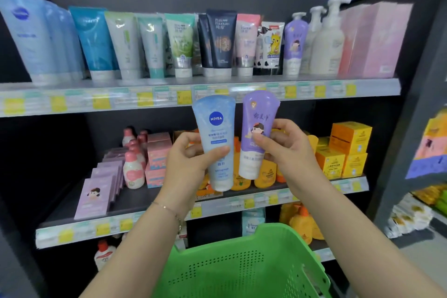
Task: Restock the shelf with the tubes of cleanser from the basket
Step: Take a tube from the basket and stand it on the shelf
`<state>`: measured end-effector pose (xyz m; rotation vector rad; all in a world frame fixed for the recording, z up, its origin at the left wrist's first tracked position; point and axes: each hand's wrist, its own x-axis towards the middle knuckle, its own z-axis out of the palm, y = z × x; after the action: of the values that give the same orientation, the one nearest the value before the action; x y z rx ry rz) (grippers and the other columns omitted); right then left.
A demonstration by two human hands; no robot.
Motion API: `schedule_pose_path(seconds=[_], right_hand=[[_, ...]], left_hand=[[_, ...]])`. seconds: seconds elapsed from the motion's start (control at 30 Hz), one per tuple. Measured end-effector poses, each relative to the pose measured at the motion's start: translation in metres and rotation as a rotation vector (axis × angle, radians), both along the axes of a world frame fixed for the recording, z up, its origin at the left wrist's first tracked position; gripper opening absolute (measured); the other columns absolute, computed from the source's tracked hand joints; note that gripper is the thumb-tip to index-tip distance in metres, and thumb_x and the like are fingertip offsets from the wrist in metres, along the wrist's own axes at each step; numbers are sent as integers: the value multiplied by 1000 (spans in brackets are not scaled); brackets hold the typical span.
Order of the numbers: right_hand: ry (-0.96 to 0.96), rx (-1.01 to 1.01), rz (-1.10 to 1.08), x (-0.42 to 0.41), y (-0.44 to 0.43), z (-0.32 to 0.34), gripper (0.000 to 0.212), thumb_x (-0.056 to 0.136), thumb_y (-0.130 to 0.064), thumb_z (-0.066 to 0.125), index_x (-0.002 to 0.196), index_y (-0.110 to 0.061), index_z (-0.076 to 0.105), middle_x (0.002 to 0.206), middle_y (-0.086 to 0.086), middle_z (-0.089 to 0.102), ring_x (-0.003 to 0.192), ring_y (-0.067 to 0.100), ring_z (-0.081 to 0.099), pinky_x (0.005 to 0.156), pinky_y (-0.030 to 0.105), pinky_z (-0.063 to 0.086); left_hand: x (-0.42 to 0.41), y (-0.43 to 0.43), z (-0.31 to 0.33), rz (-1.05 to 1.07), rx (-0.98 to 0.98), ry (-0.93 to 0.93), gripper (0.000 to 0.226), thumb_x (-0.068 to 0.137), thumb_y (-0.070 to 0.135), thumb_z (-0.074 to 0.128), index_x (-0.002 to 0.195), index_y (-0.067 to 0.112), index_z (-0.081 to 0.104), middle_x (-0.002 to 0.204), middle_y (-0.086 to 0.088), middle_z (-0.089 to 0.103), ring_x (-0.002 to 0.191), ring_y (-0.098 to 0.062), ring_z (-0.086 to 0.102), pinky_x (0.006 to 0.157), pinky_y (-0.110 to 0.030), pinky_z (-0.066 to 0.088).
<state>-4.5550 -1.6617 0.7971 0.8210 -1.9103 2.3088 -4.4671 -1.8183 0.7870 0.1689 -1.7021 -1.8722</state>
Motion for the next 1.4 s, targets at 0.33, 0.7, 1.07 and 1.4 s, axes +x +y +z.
schedule_pose_path(seconds=[0.33,0.7,1.07,1.4], right_hand=[[104,26,40,-38,37,33,25,86,-16,72,108,-17,61,95,4,75,88,19,72,79,38,57],[148,39,35,-99,82,62,28,87,-28,70,111,-20,59,94,1,76,87,15,73,87,44,57],[285,73,41,-151,105,104,20,92,-25,65,109,-26,55,97,-3,73,86,7,71,74,28,56],[298,31,3,-198,112,137,29,92,-31,65,116,-19,54,103,4,72,92,18,71,80,39,58]], left_hand=[[-36,30,31,68,-81,32,37,73,17,82,103,15,60,95,-2,74,88,-18,72,79,-44,58],[-90,75,69,142,-127,84,36,74,17,80,104,13,60,92,1,75,83,-13,73,64,-28,57],[-134,105,107,240,-249,134,31,73,20,82,93,17,58,84,6,73,75,-5,71,61,-28,59],[-160,114,141,266,-245,196,31,75,20,81,96,17,58,82,6,71,69,-2,71,48,-19,52]])
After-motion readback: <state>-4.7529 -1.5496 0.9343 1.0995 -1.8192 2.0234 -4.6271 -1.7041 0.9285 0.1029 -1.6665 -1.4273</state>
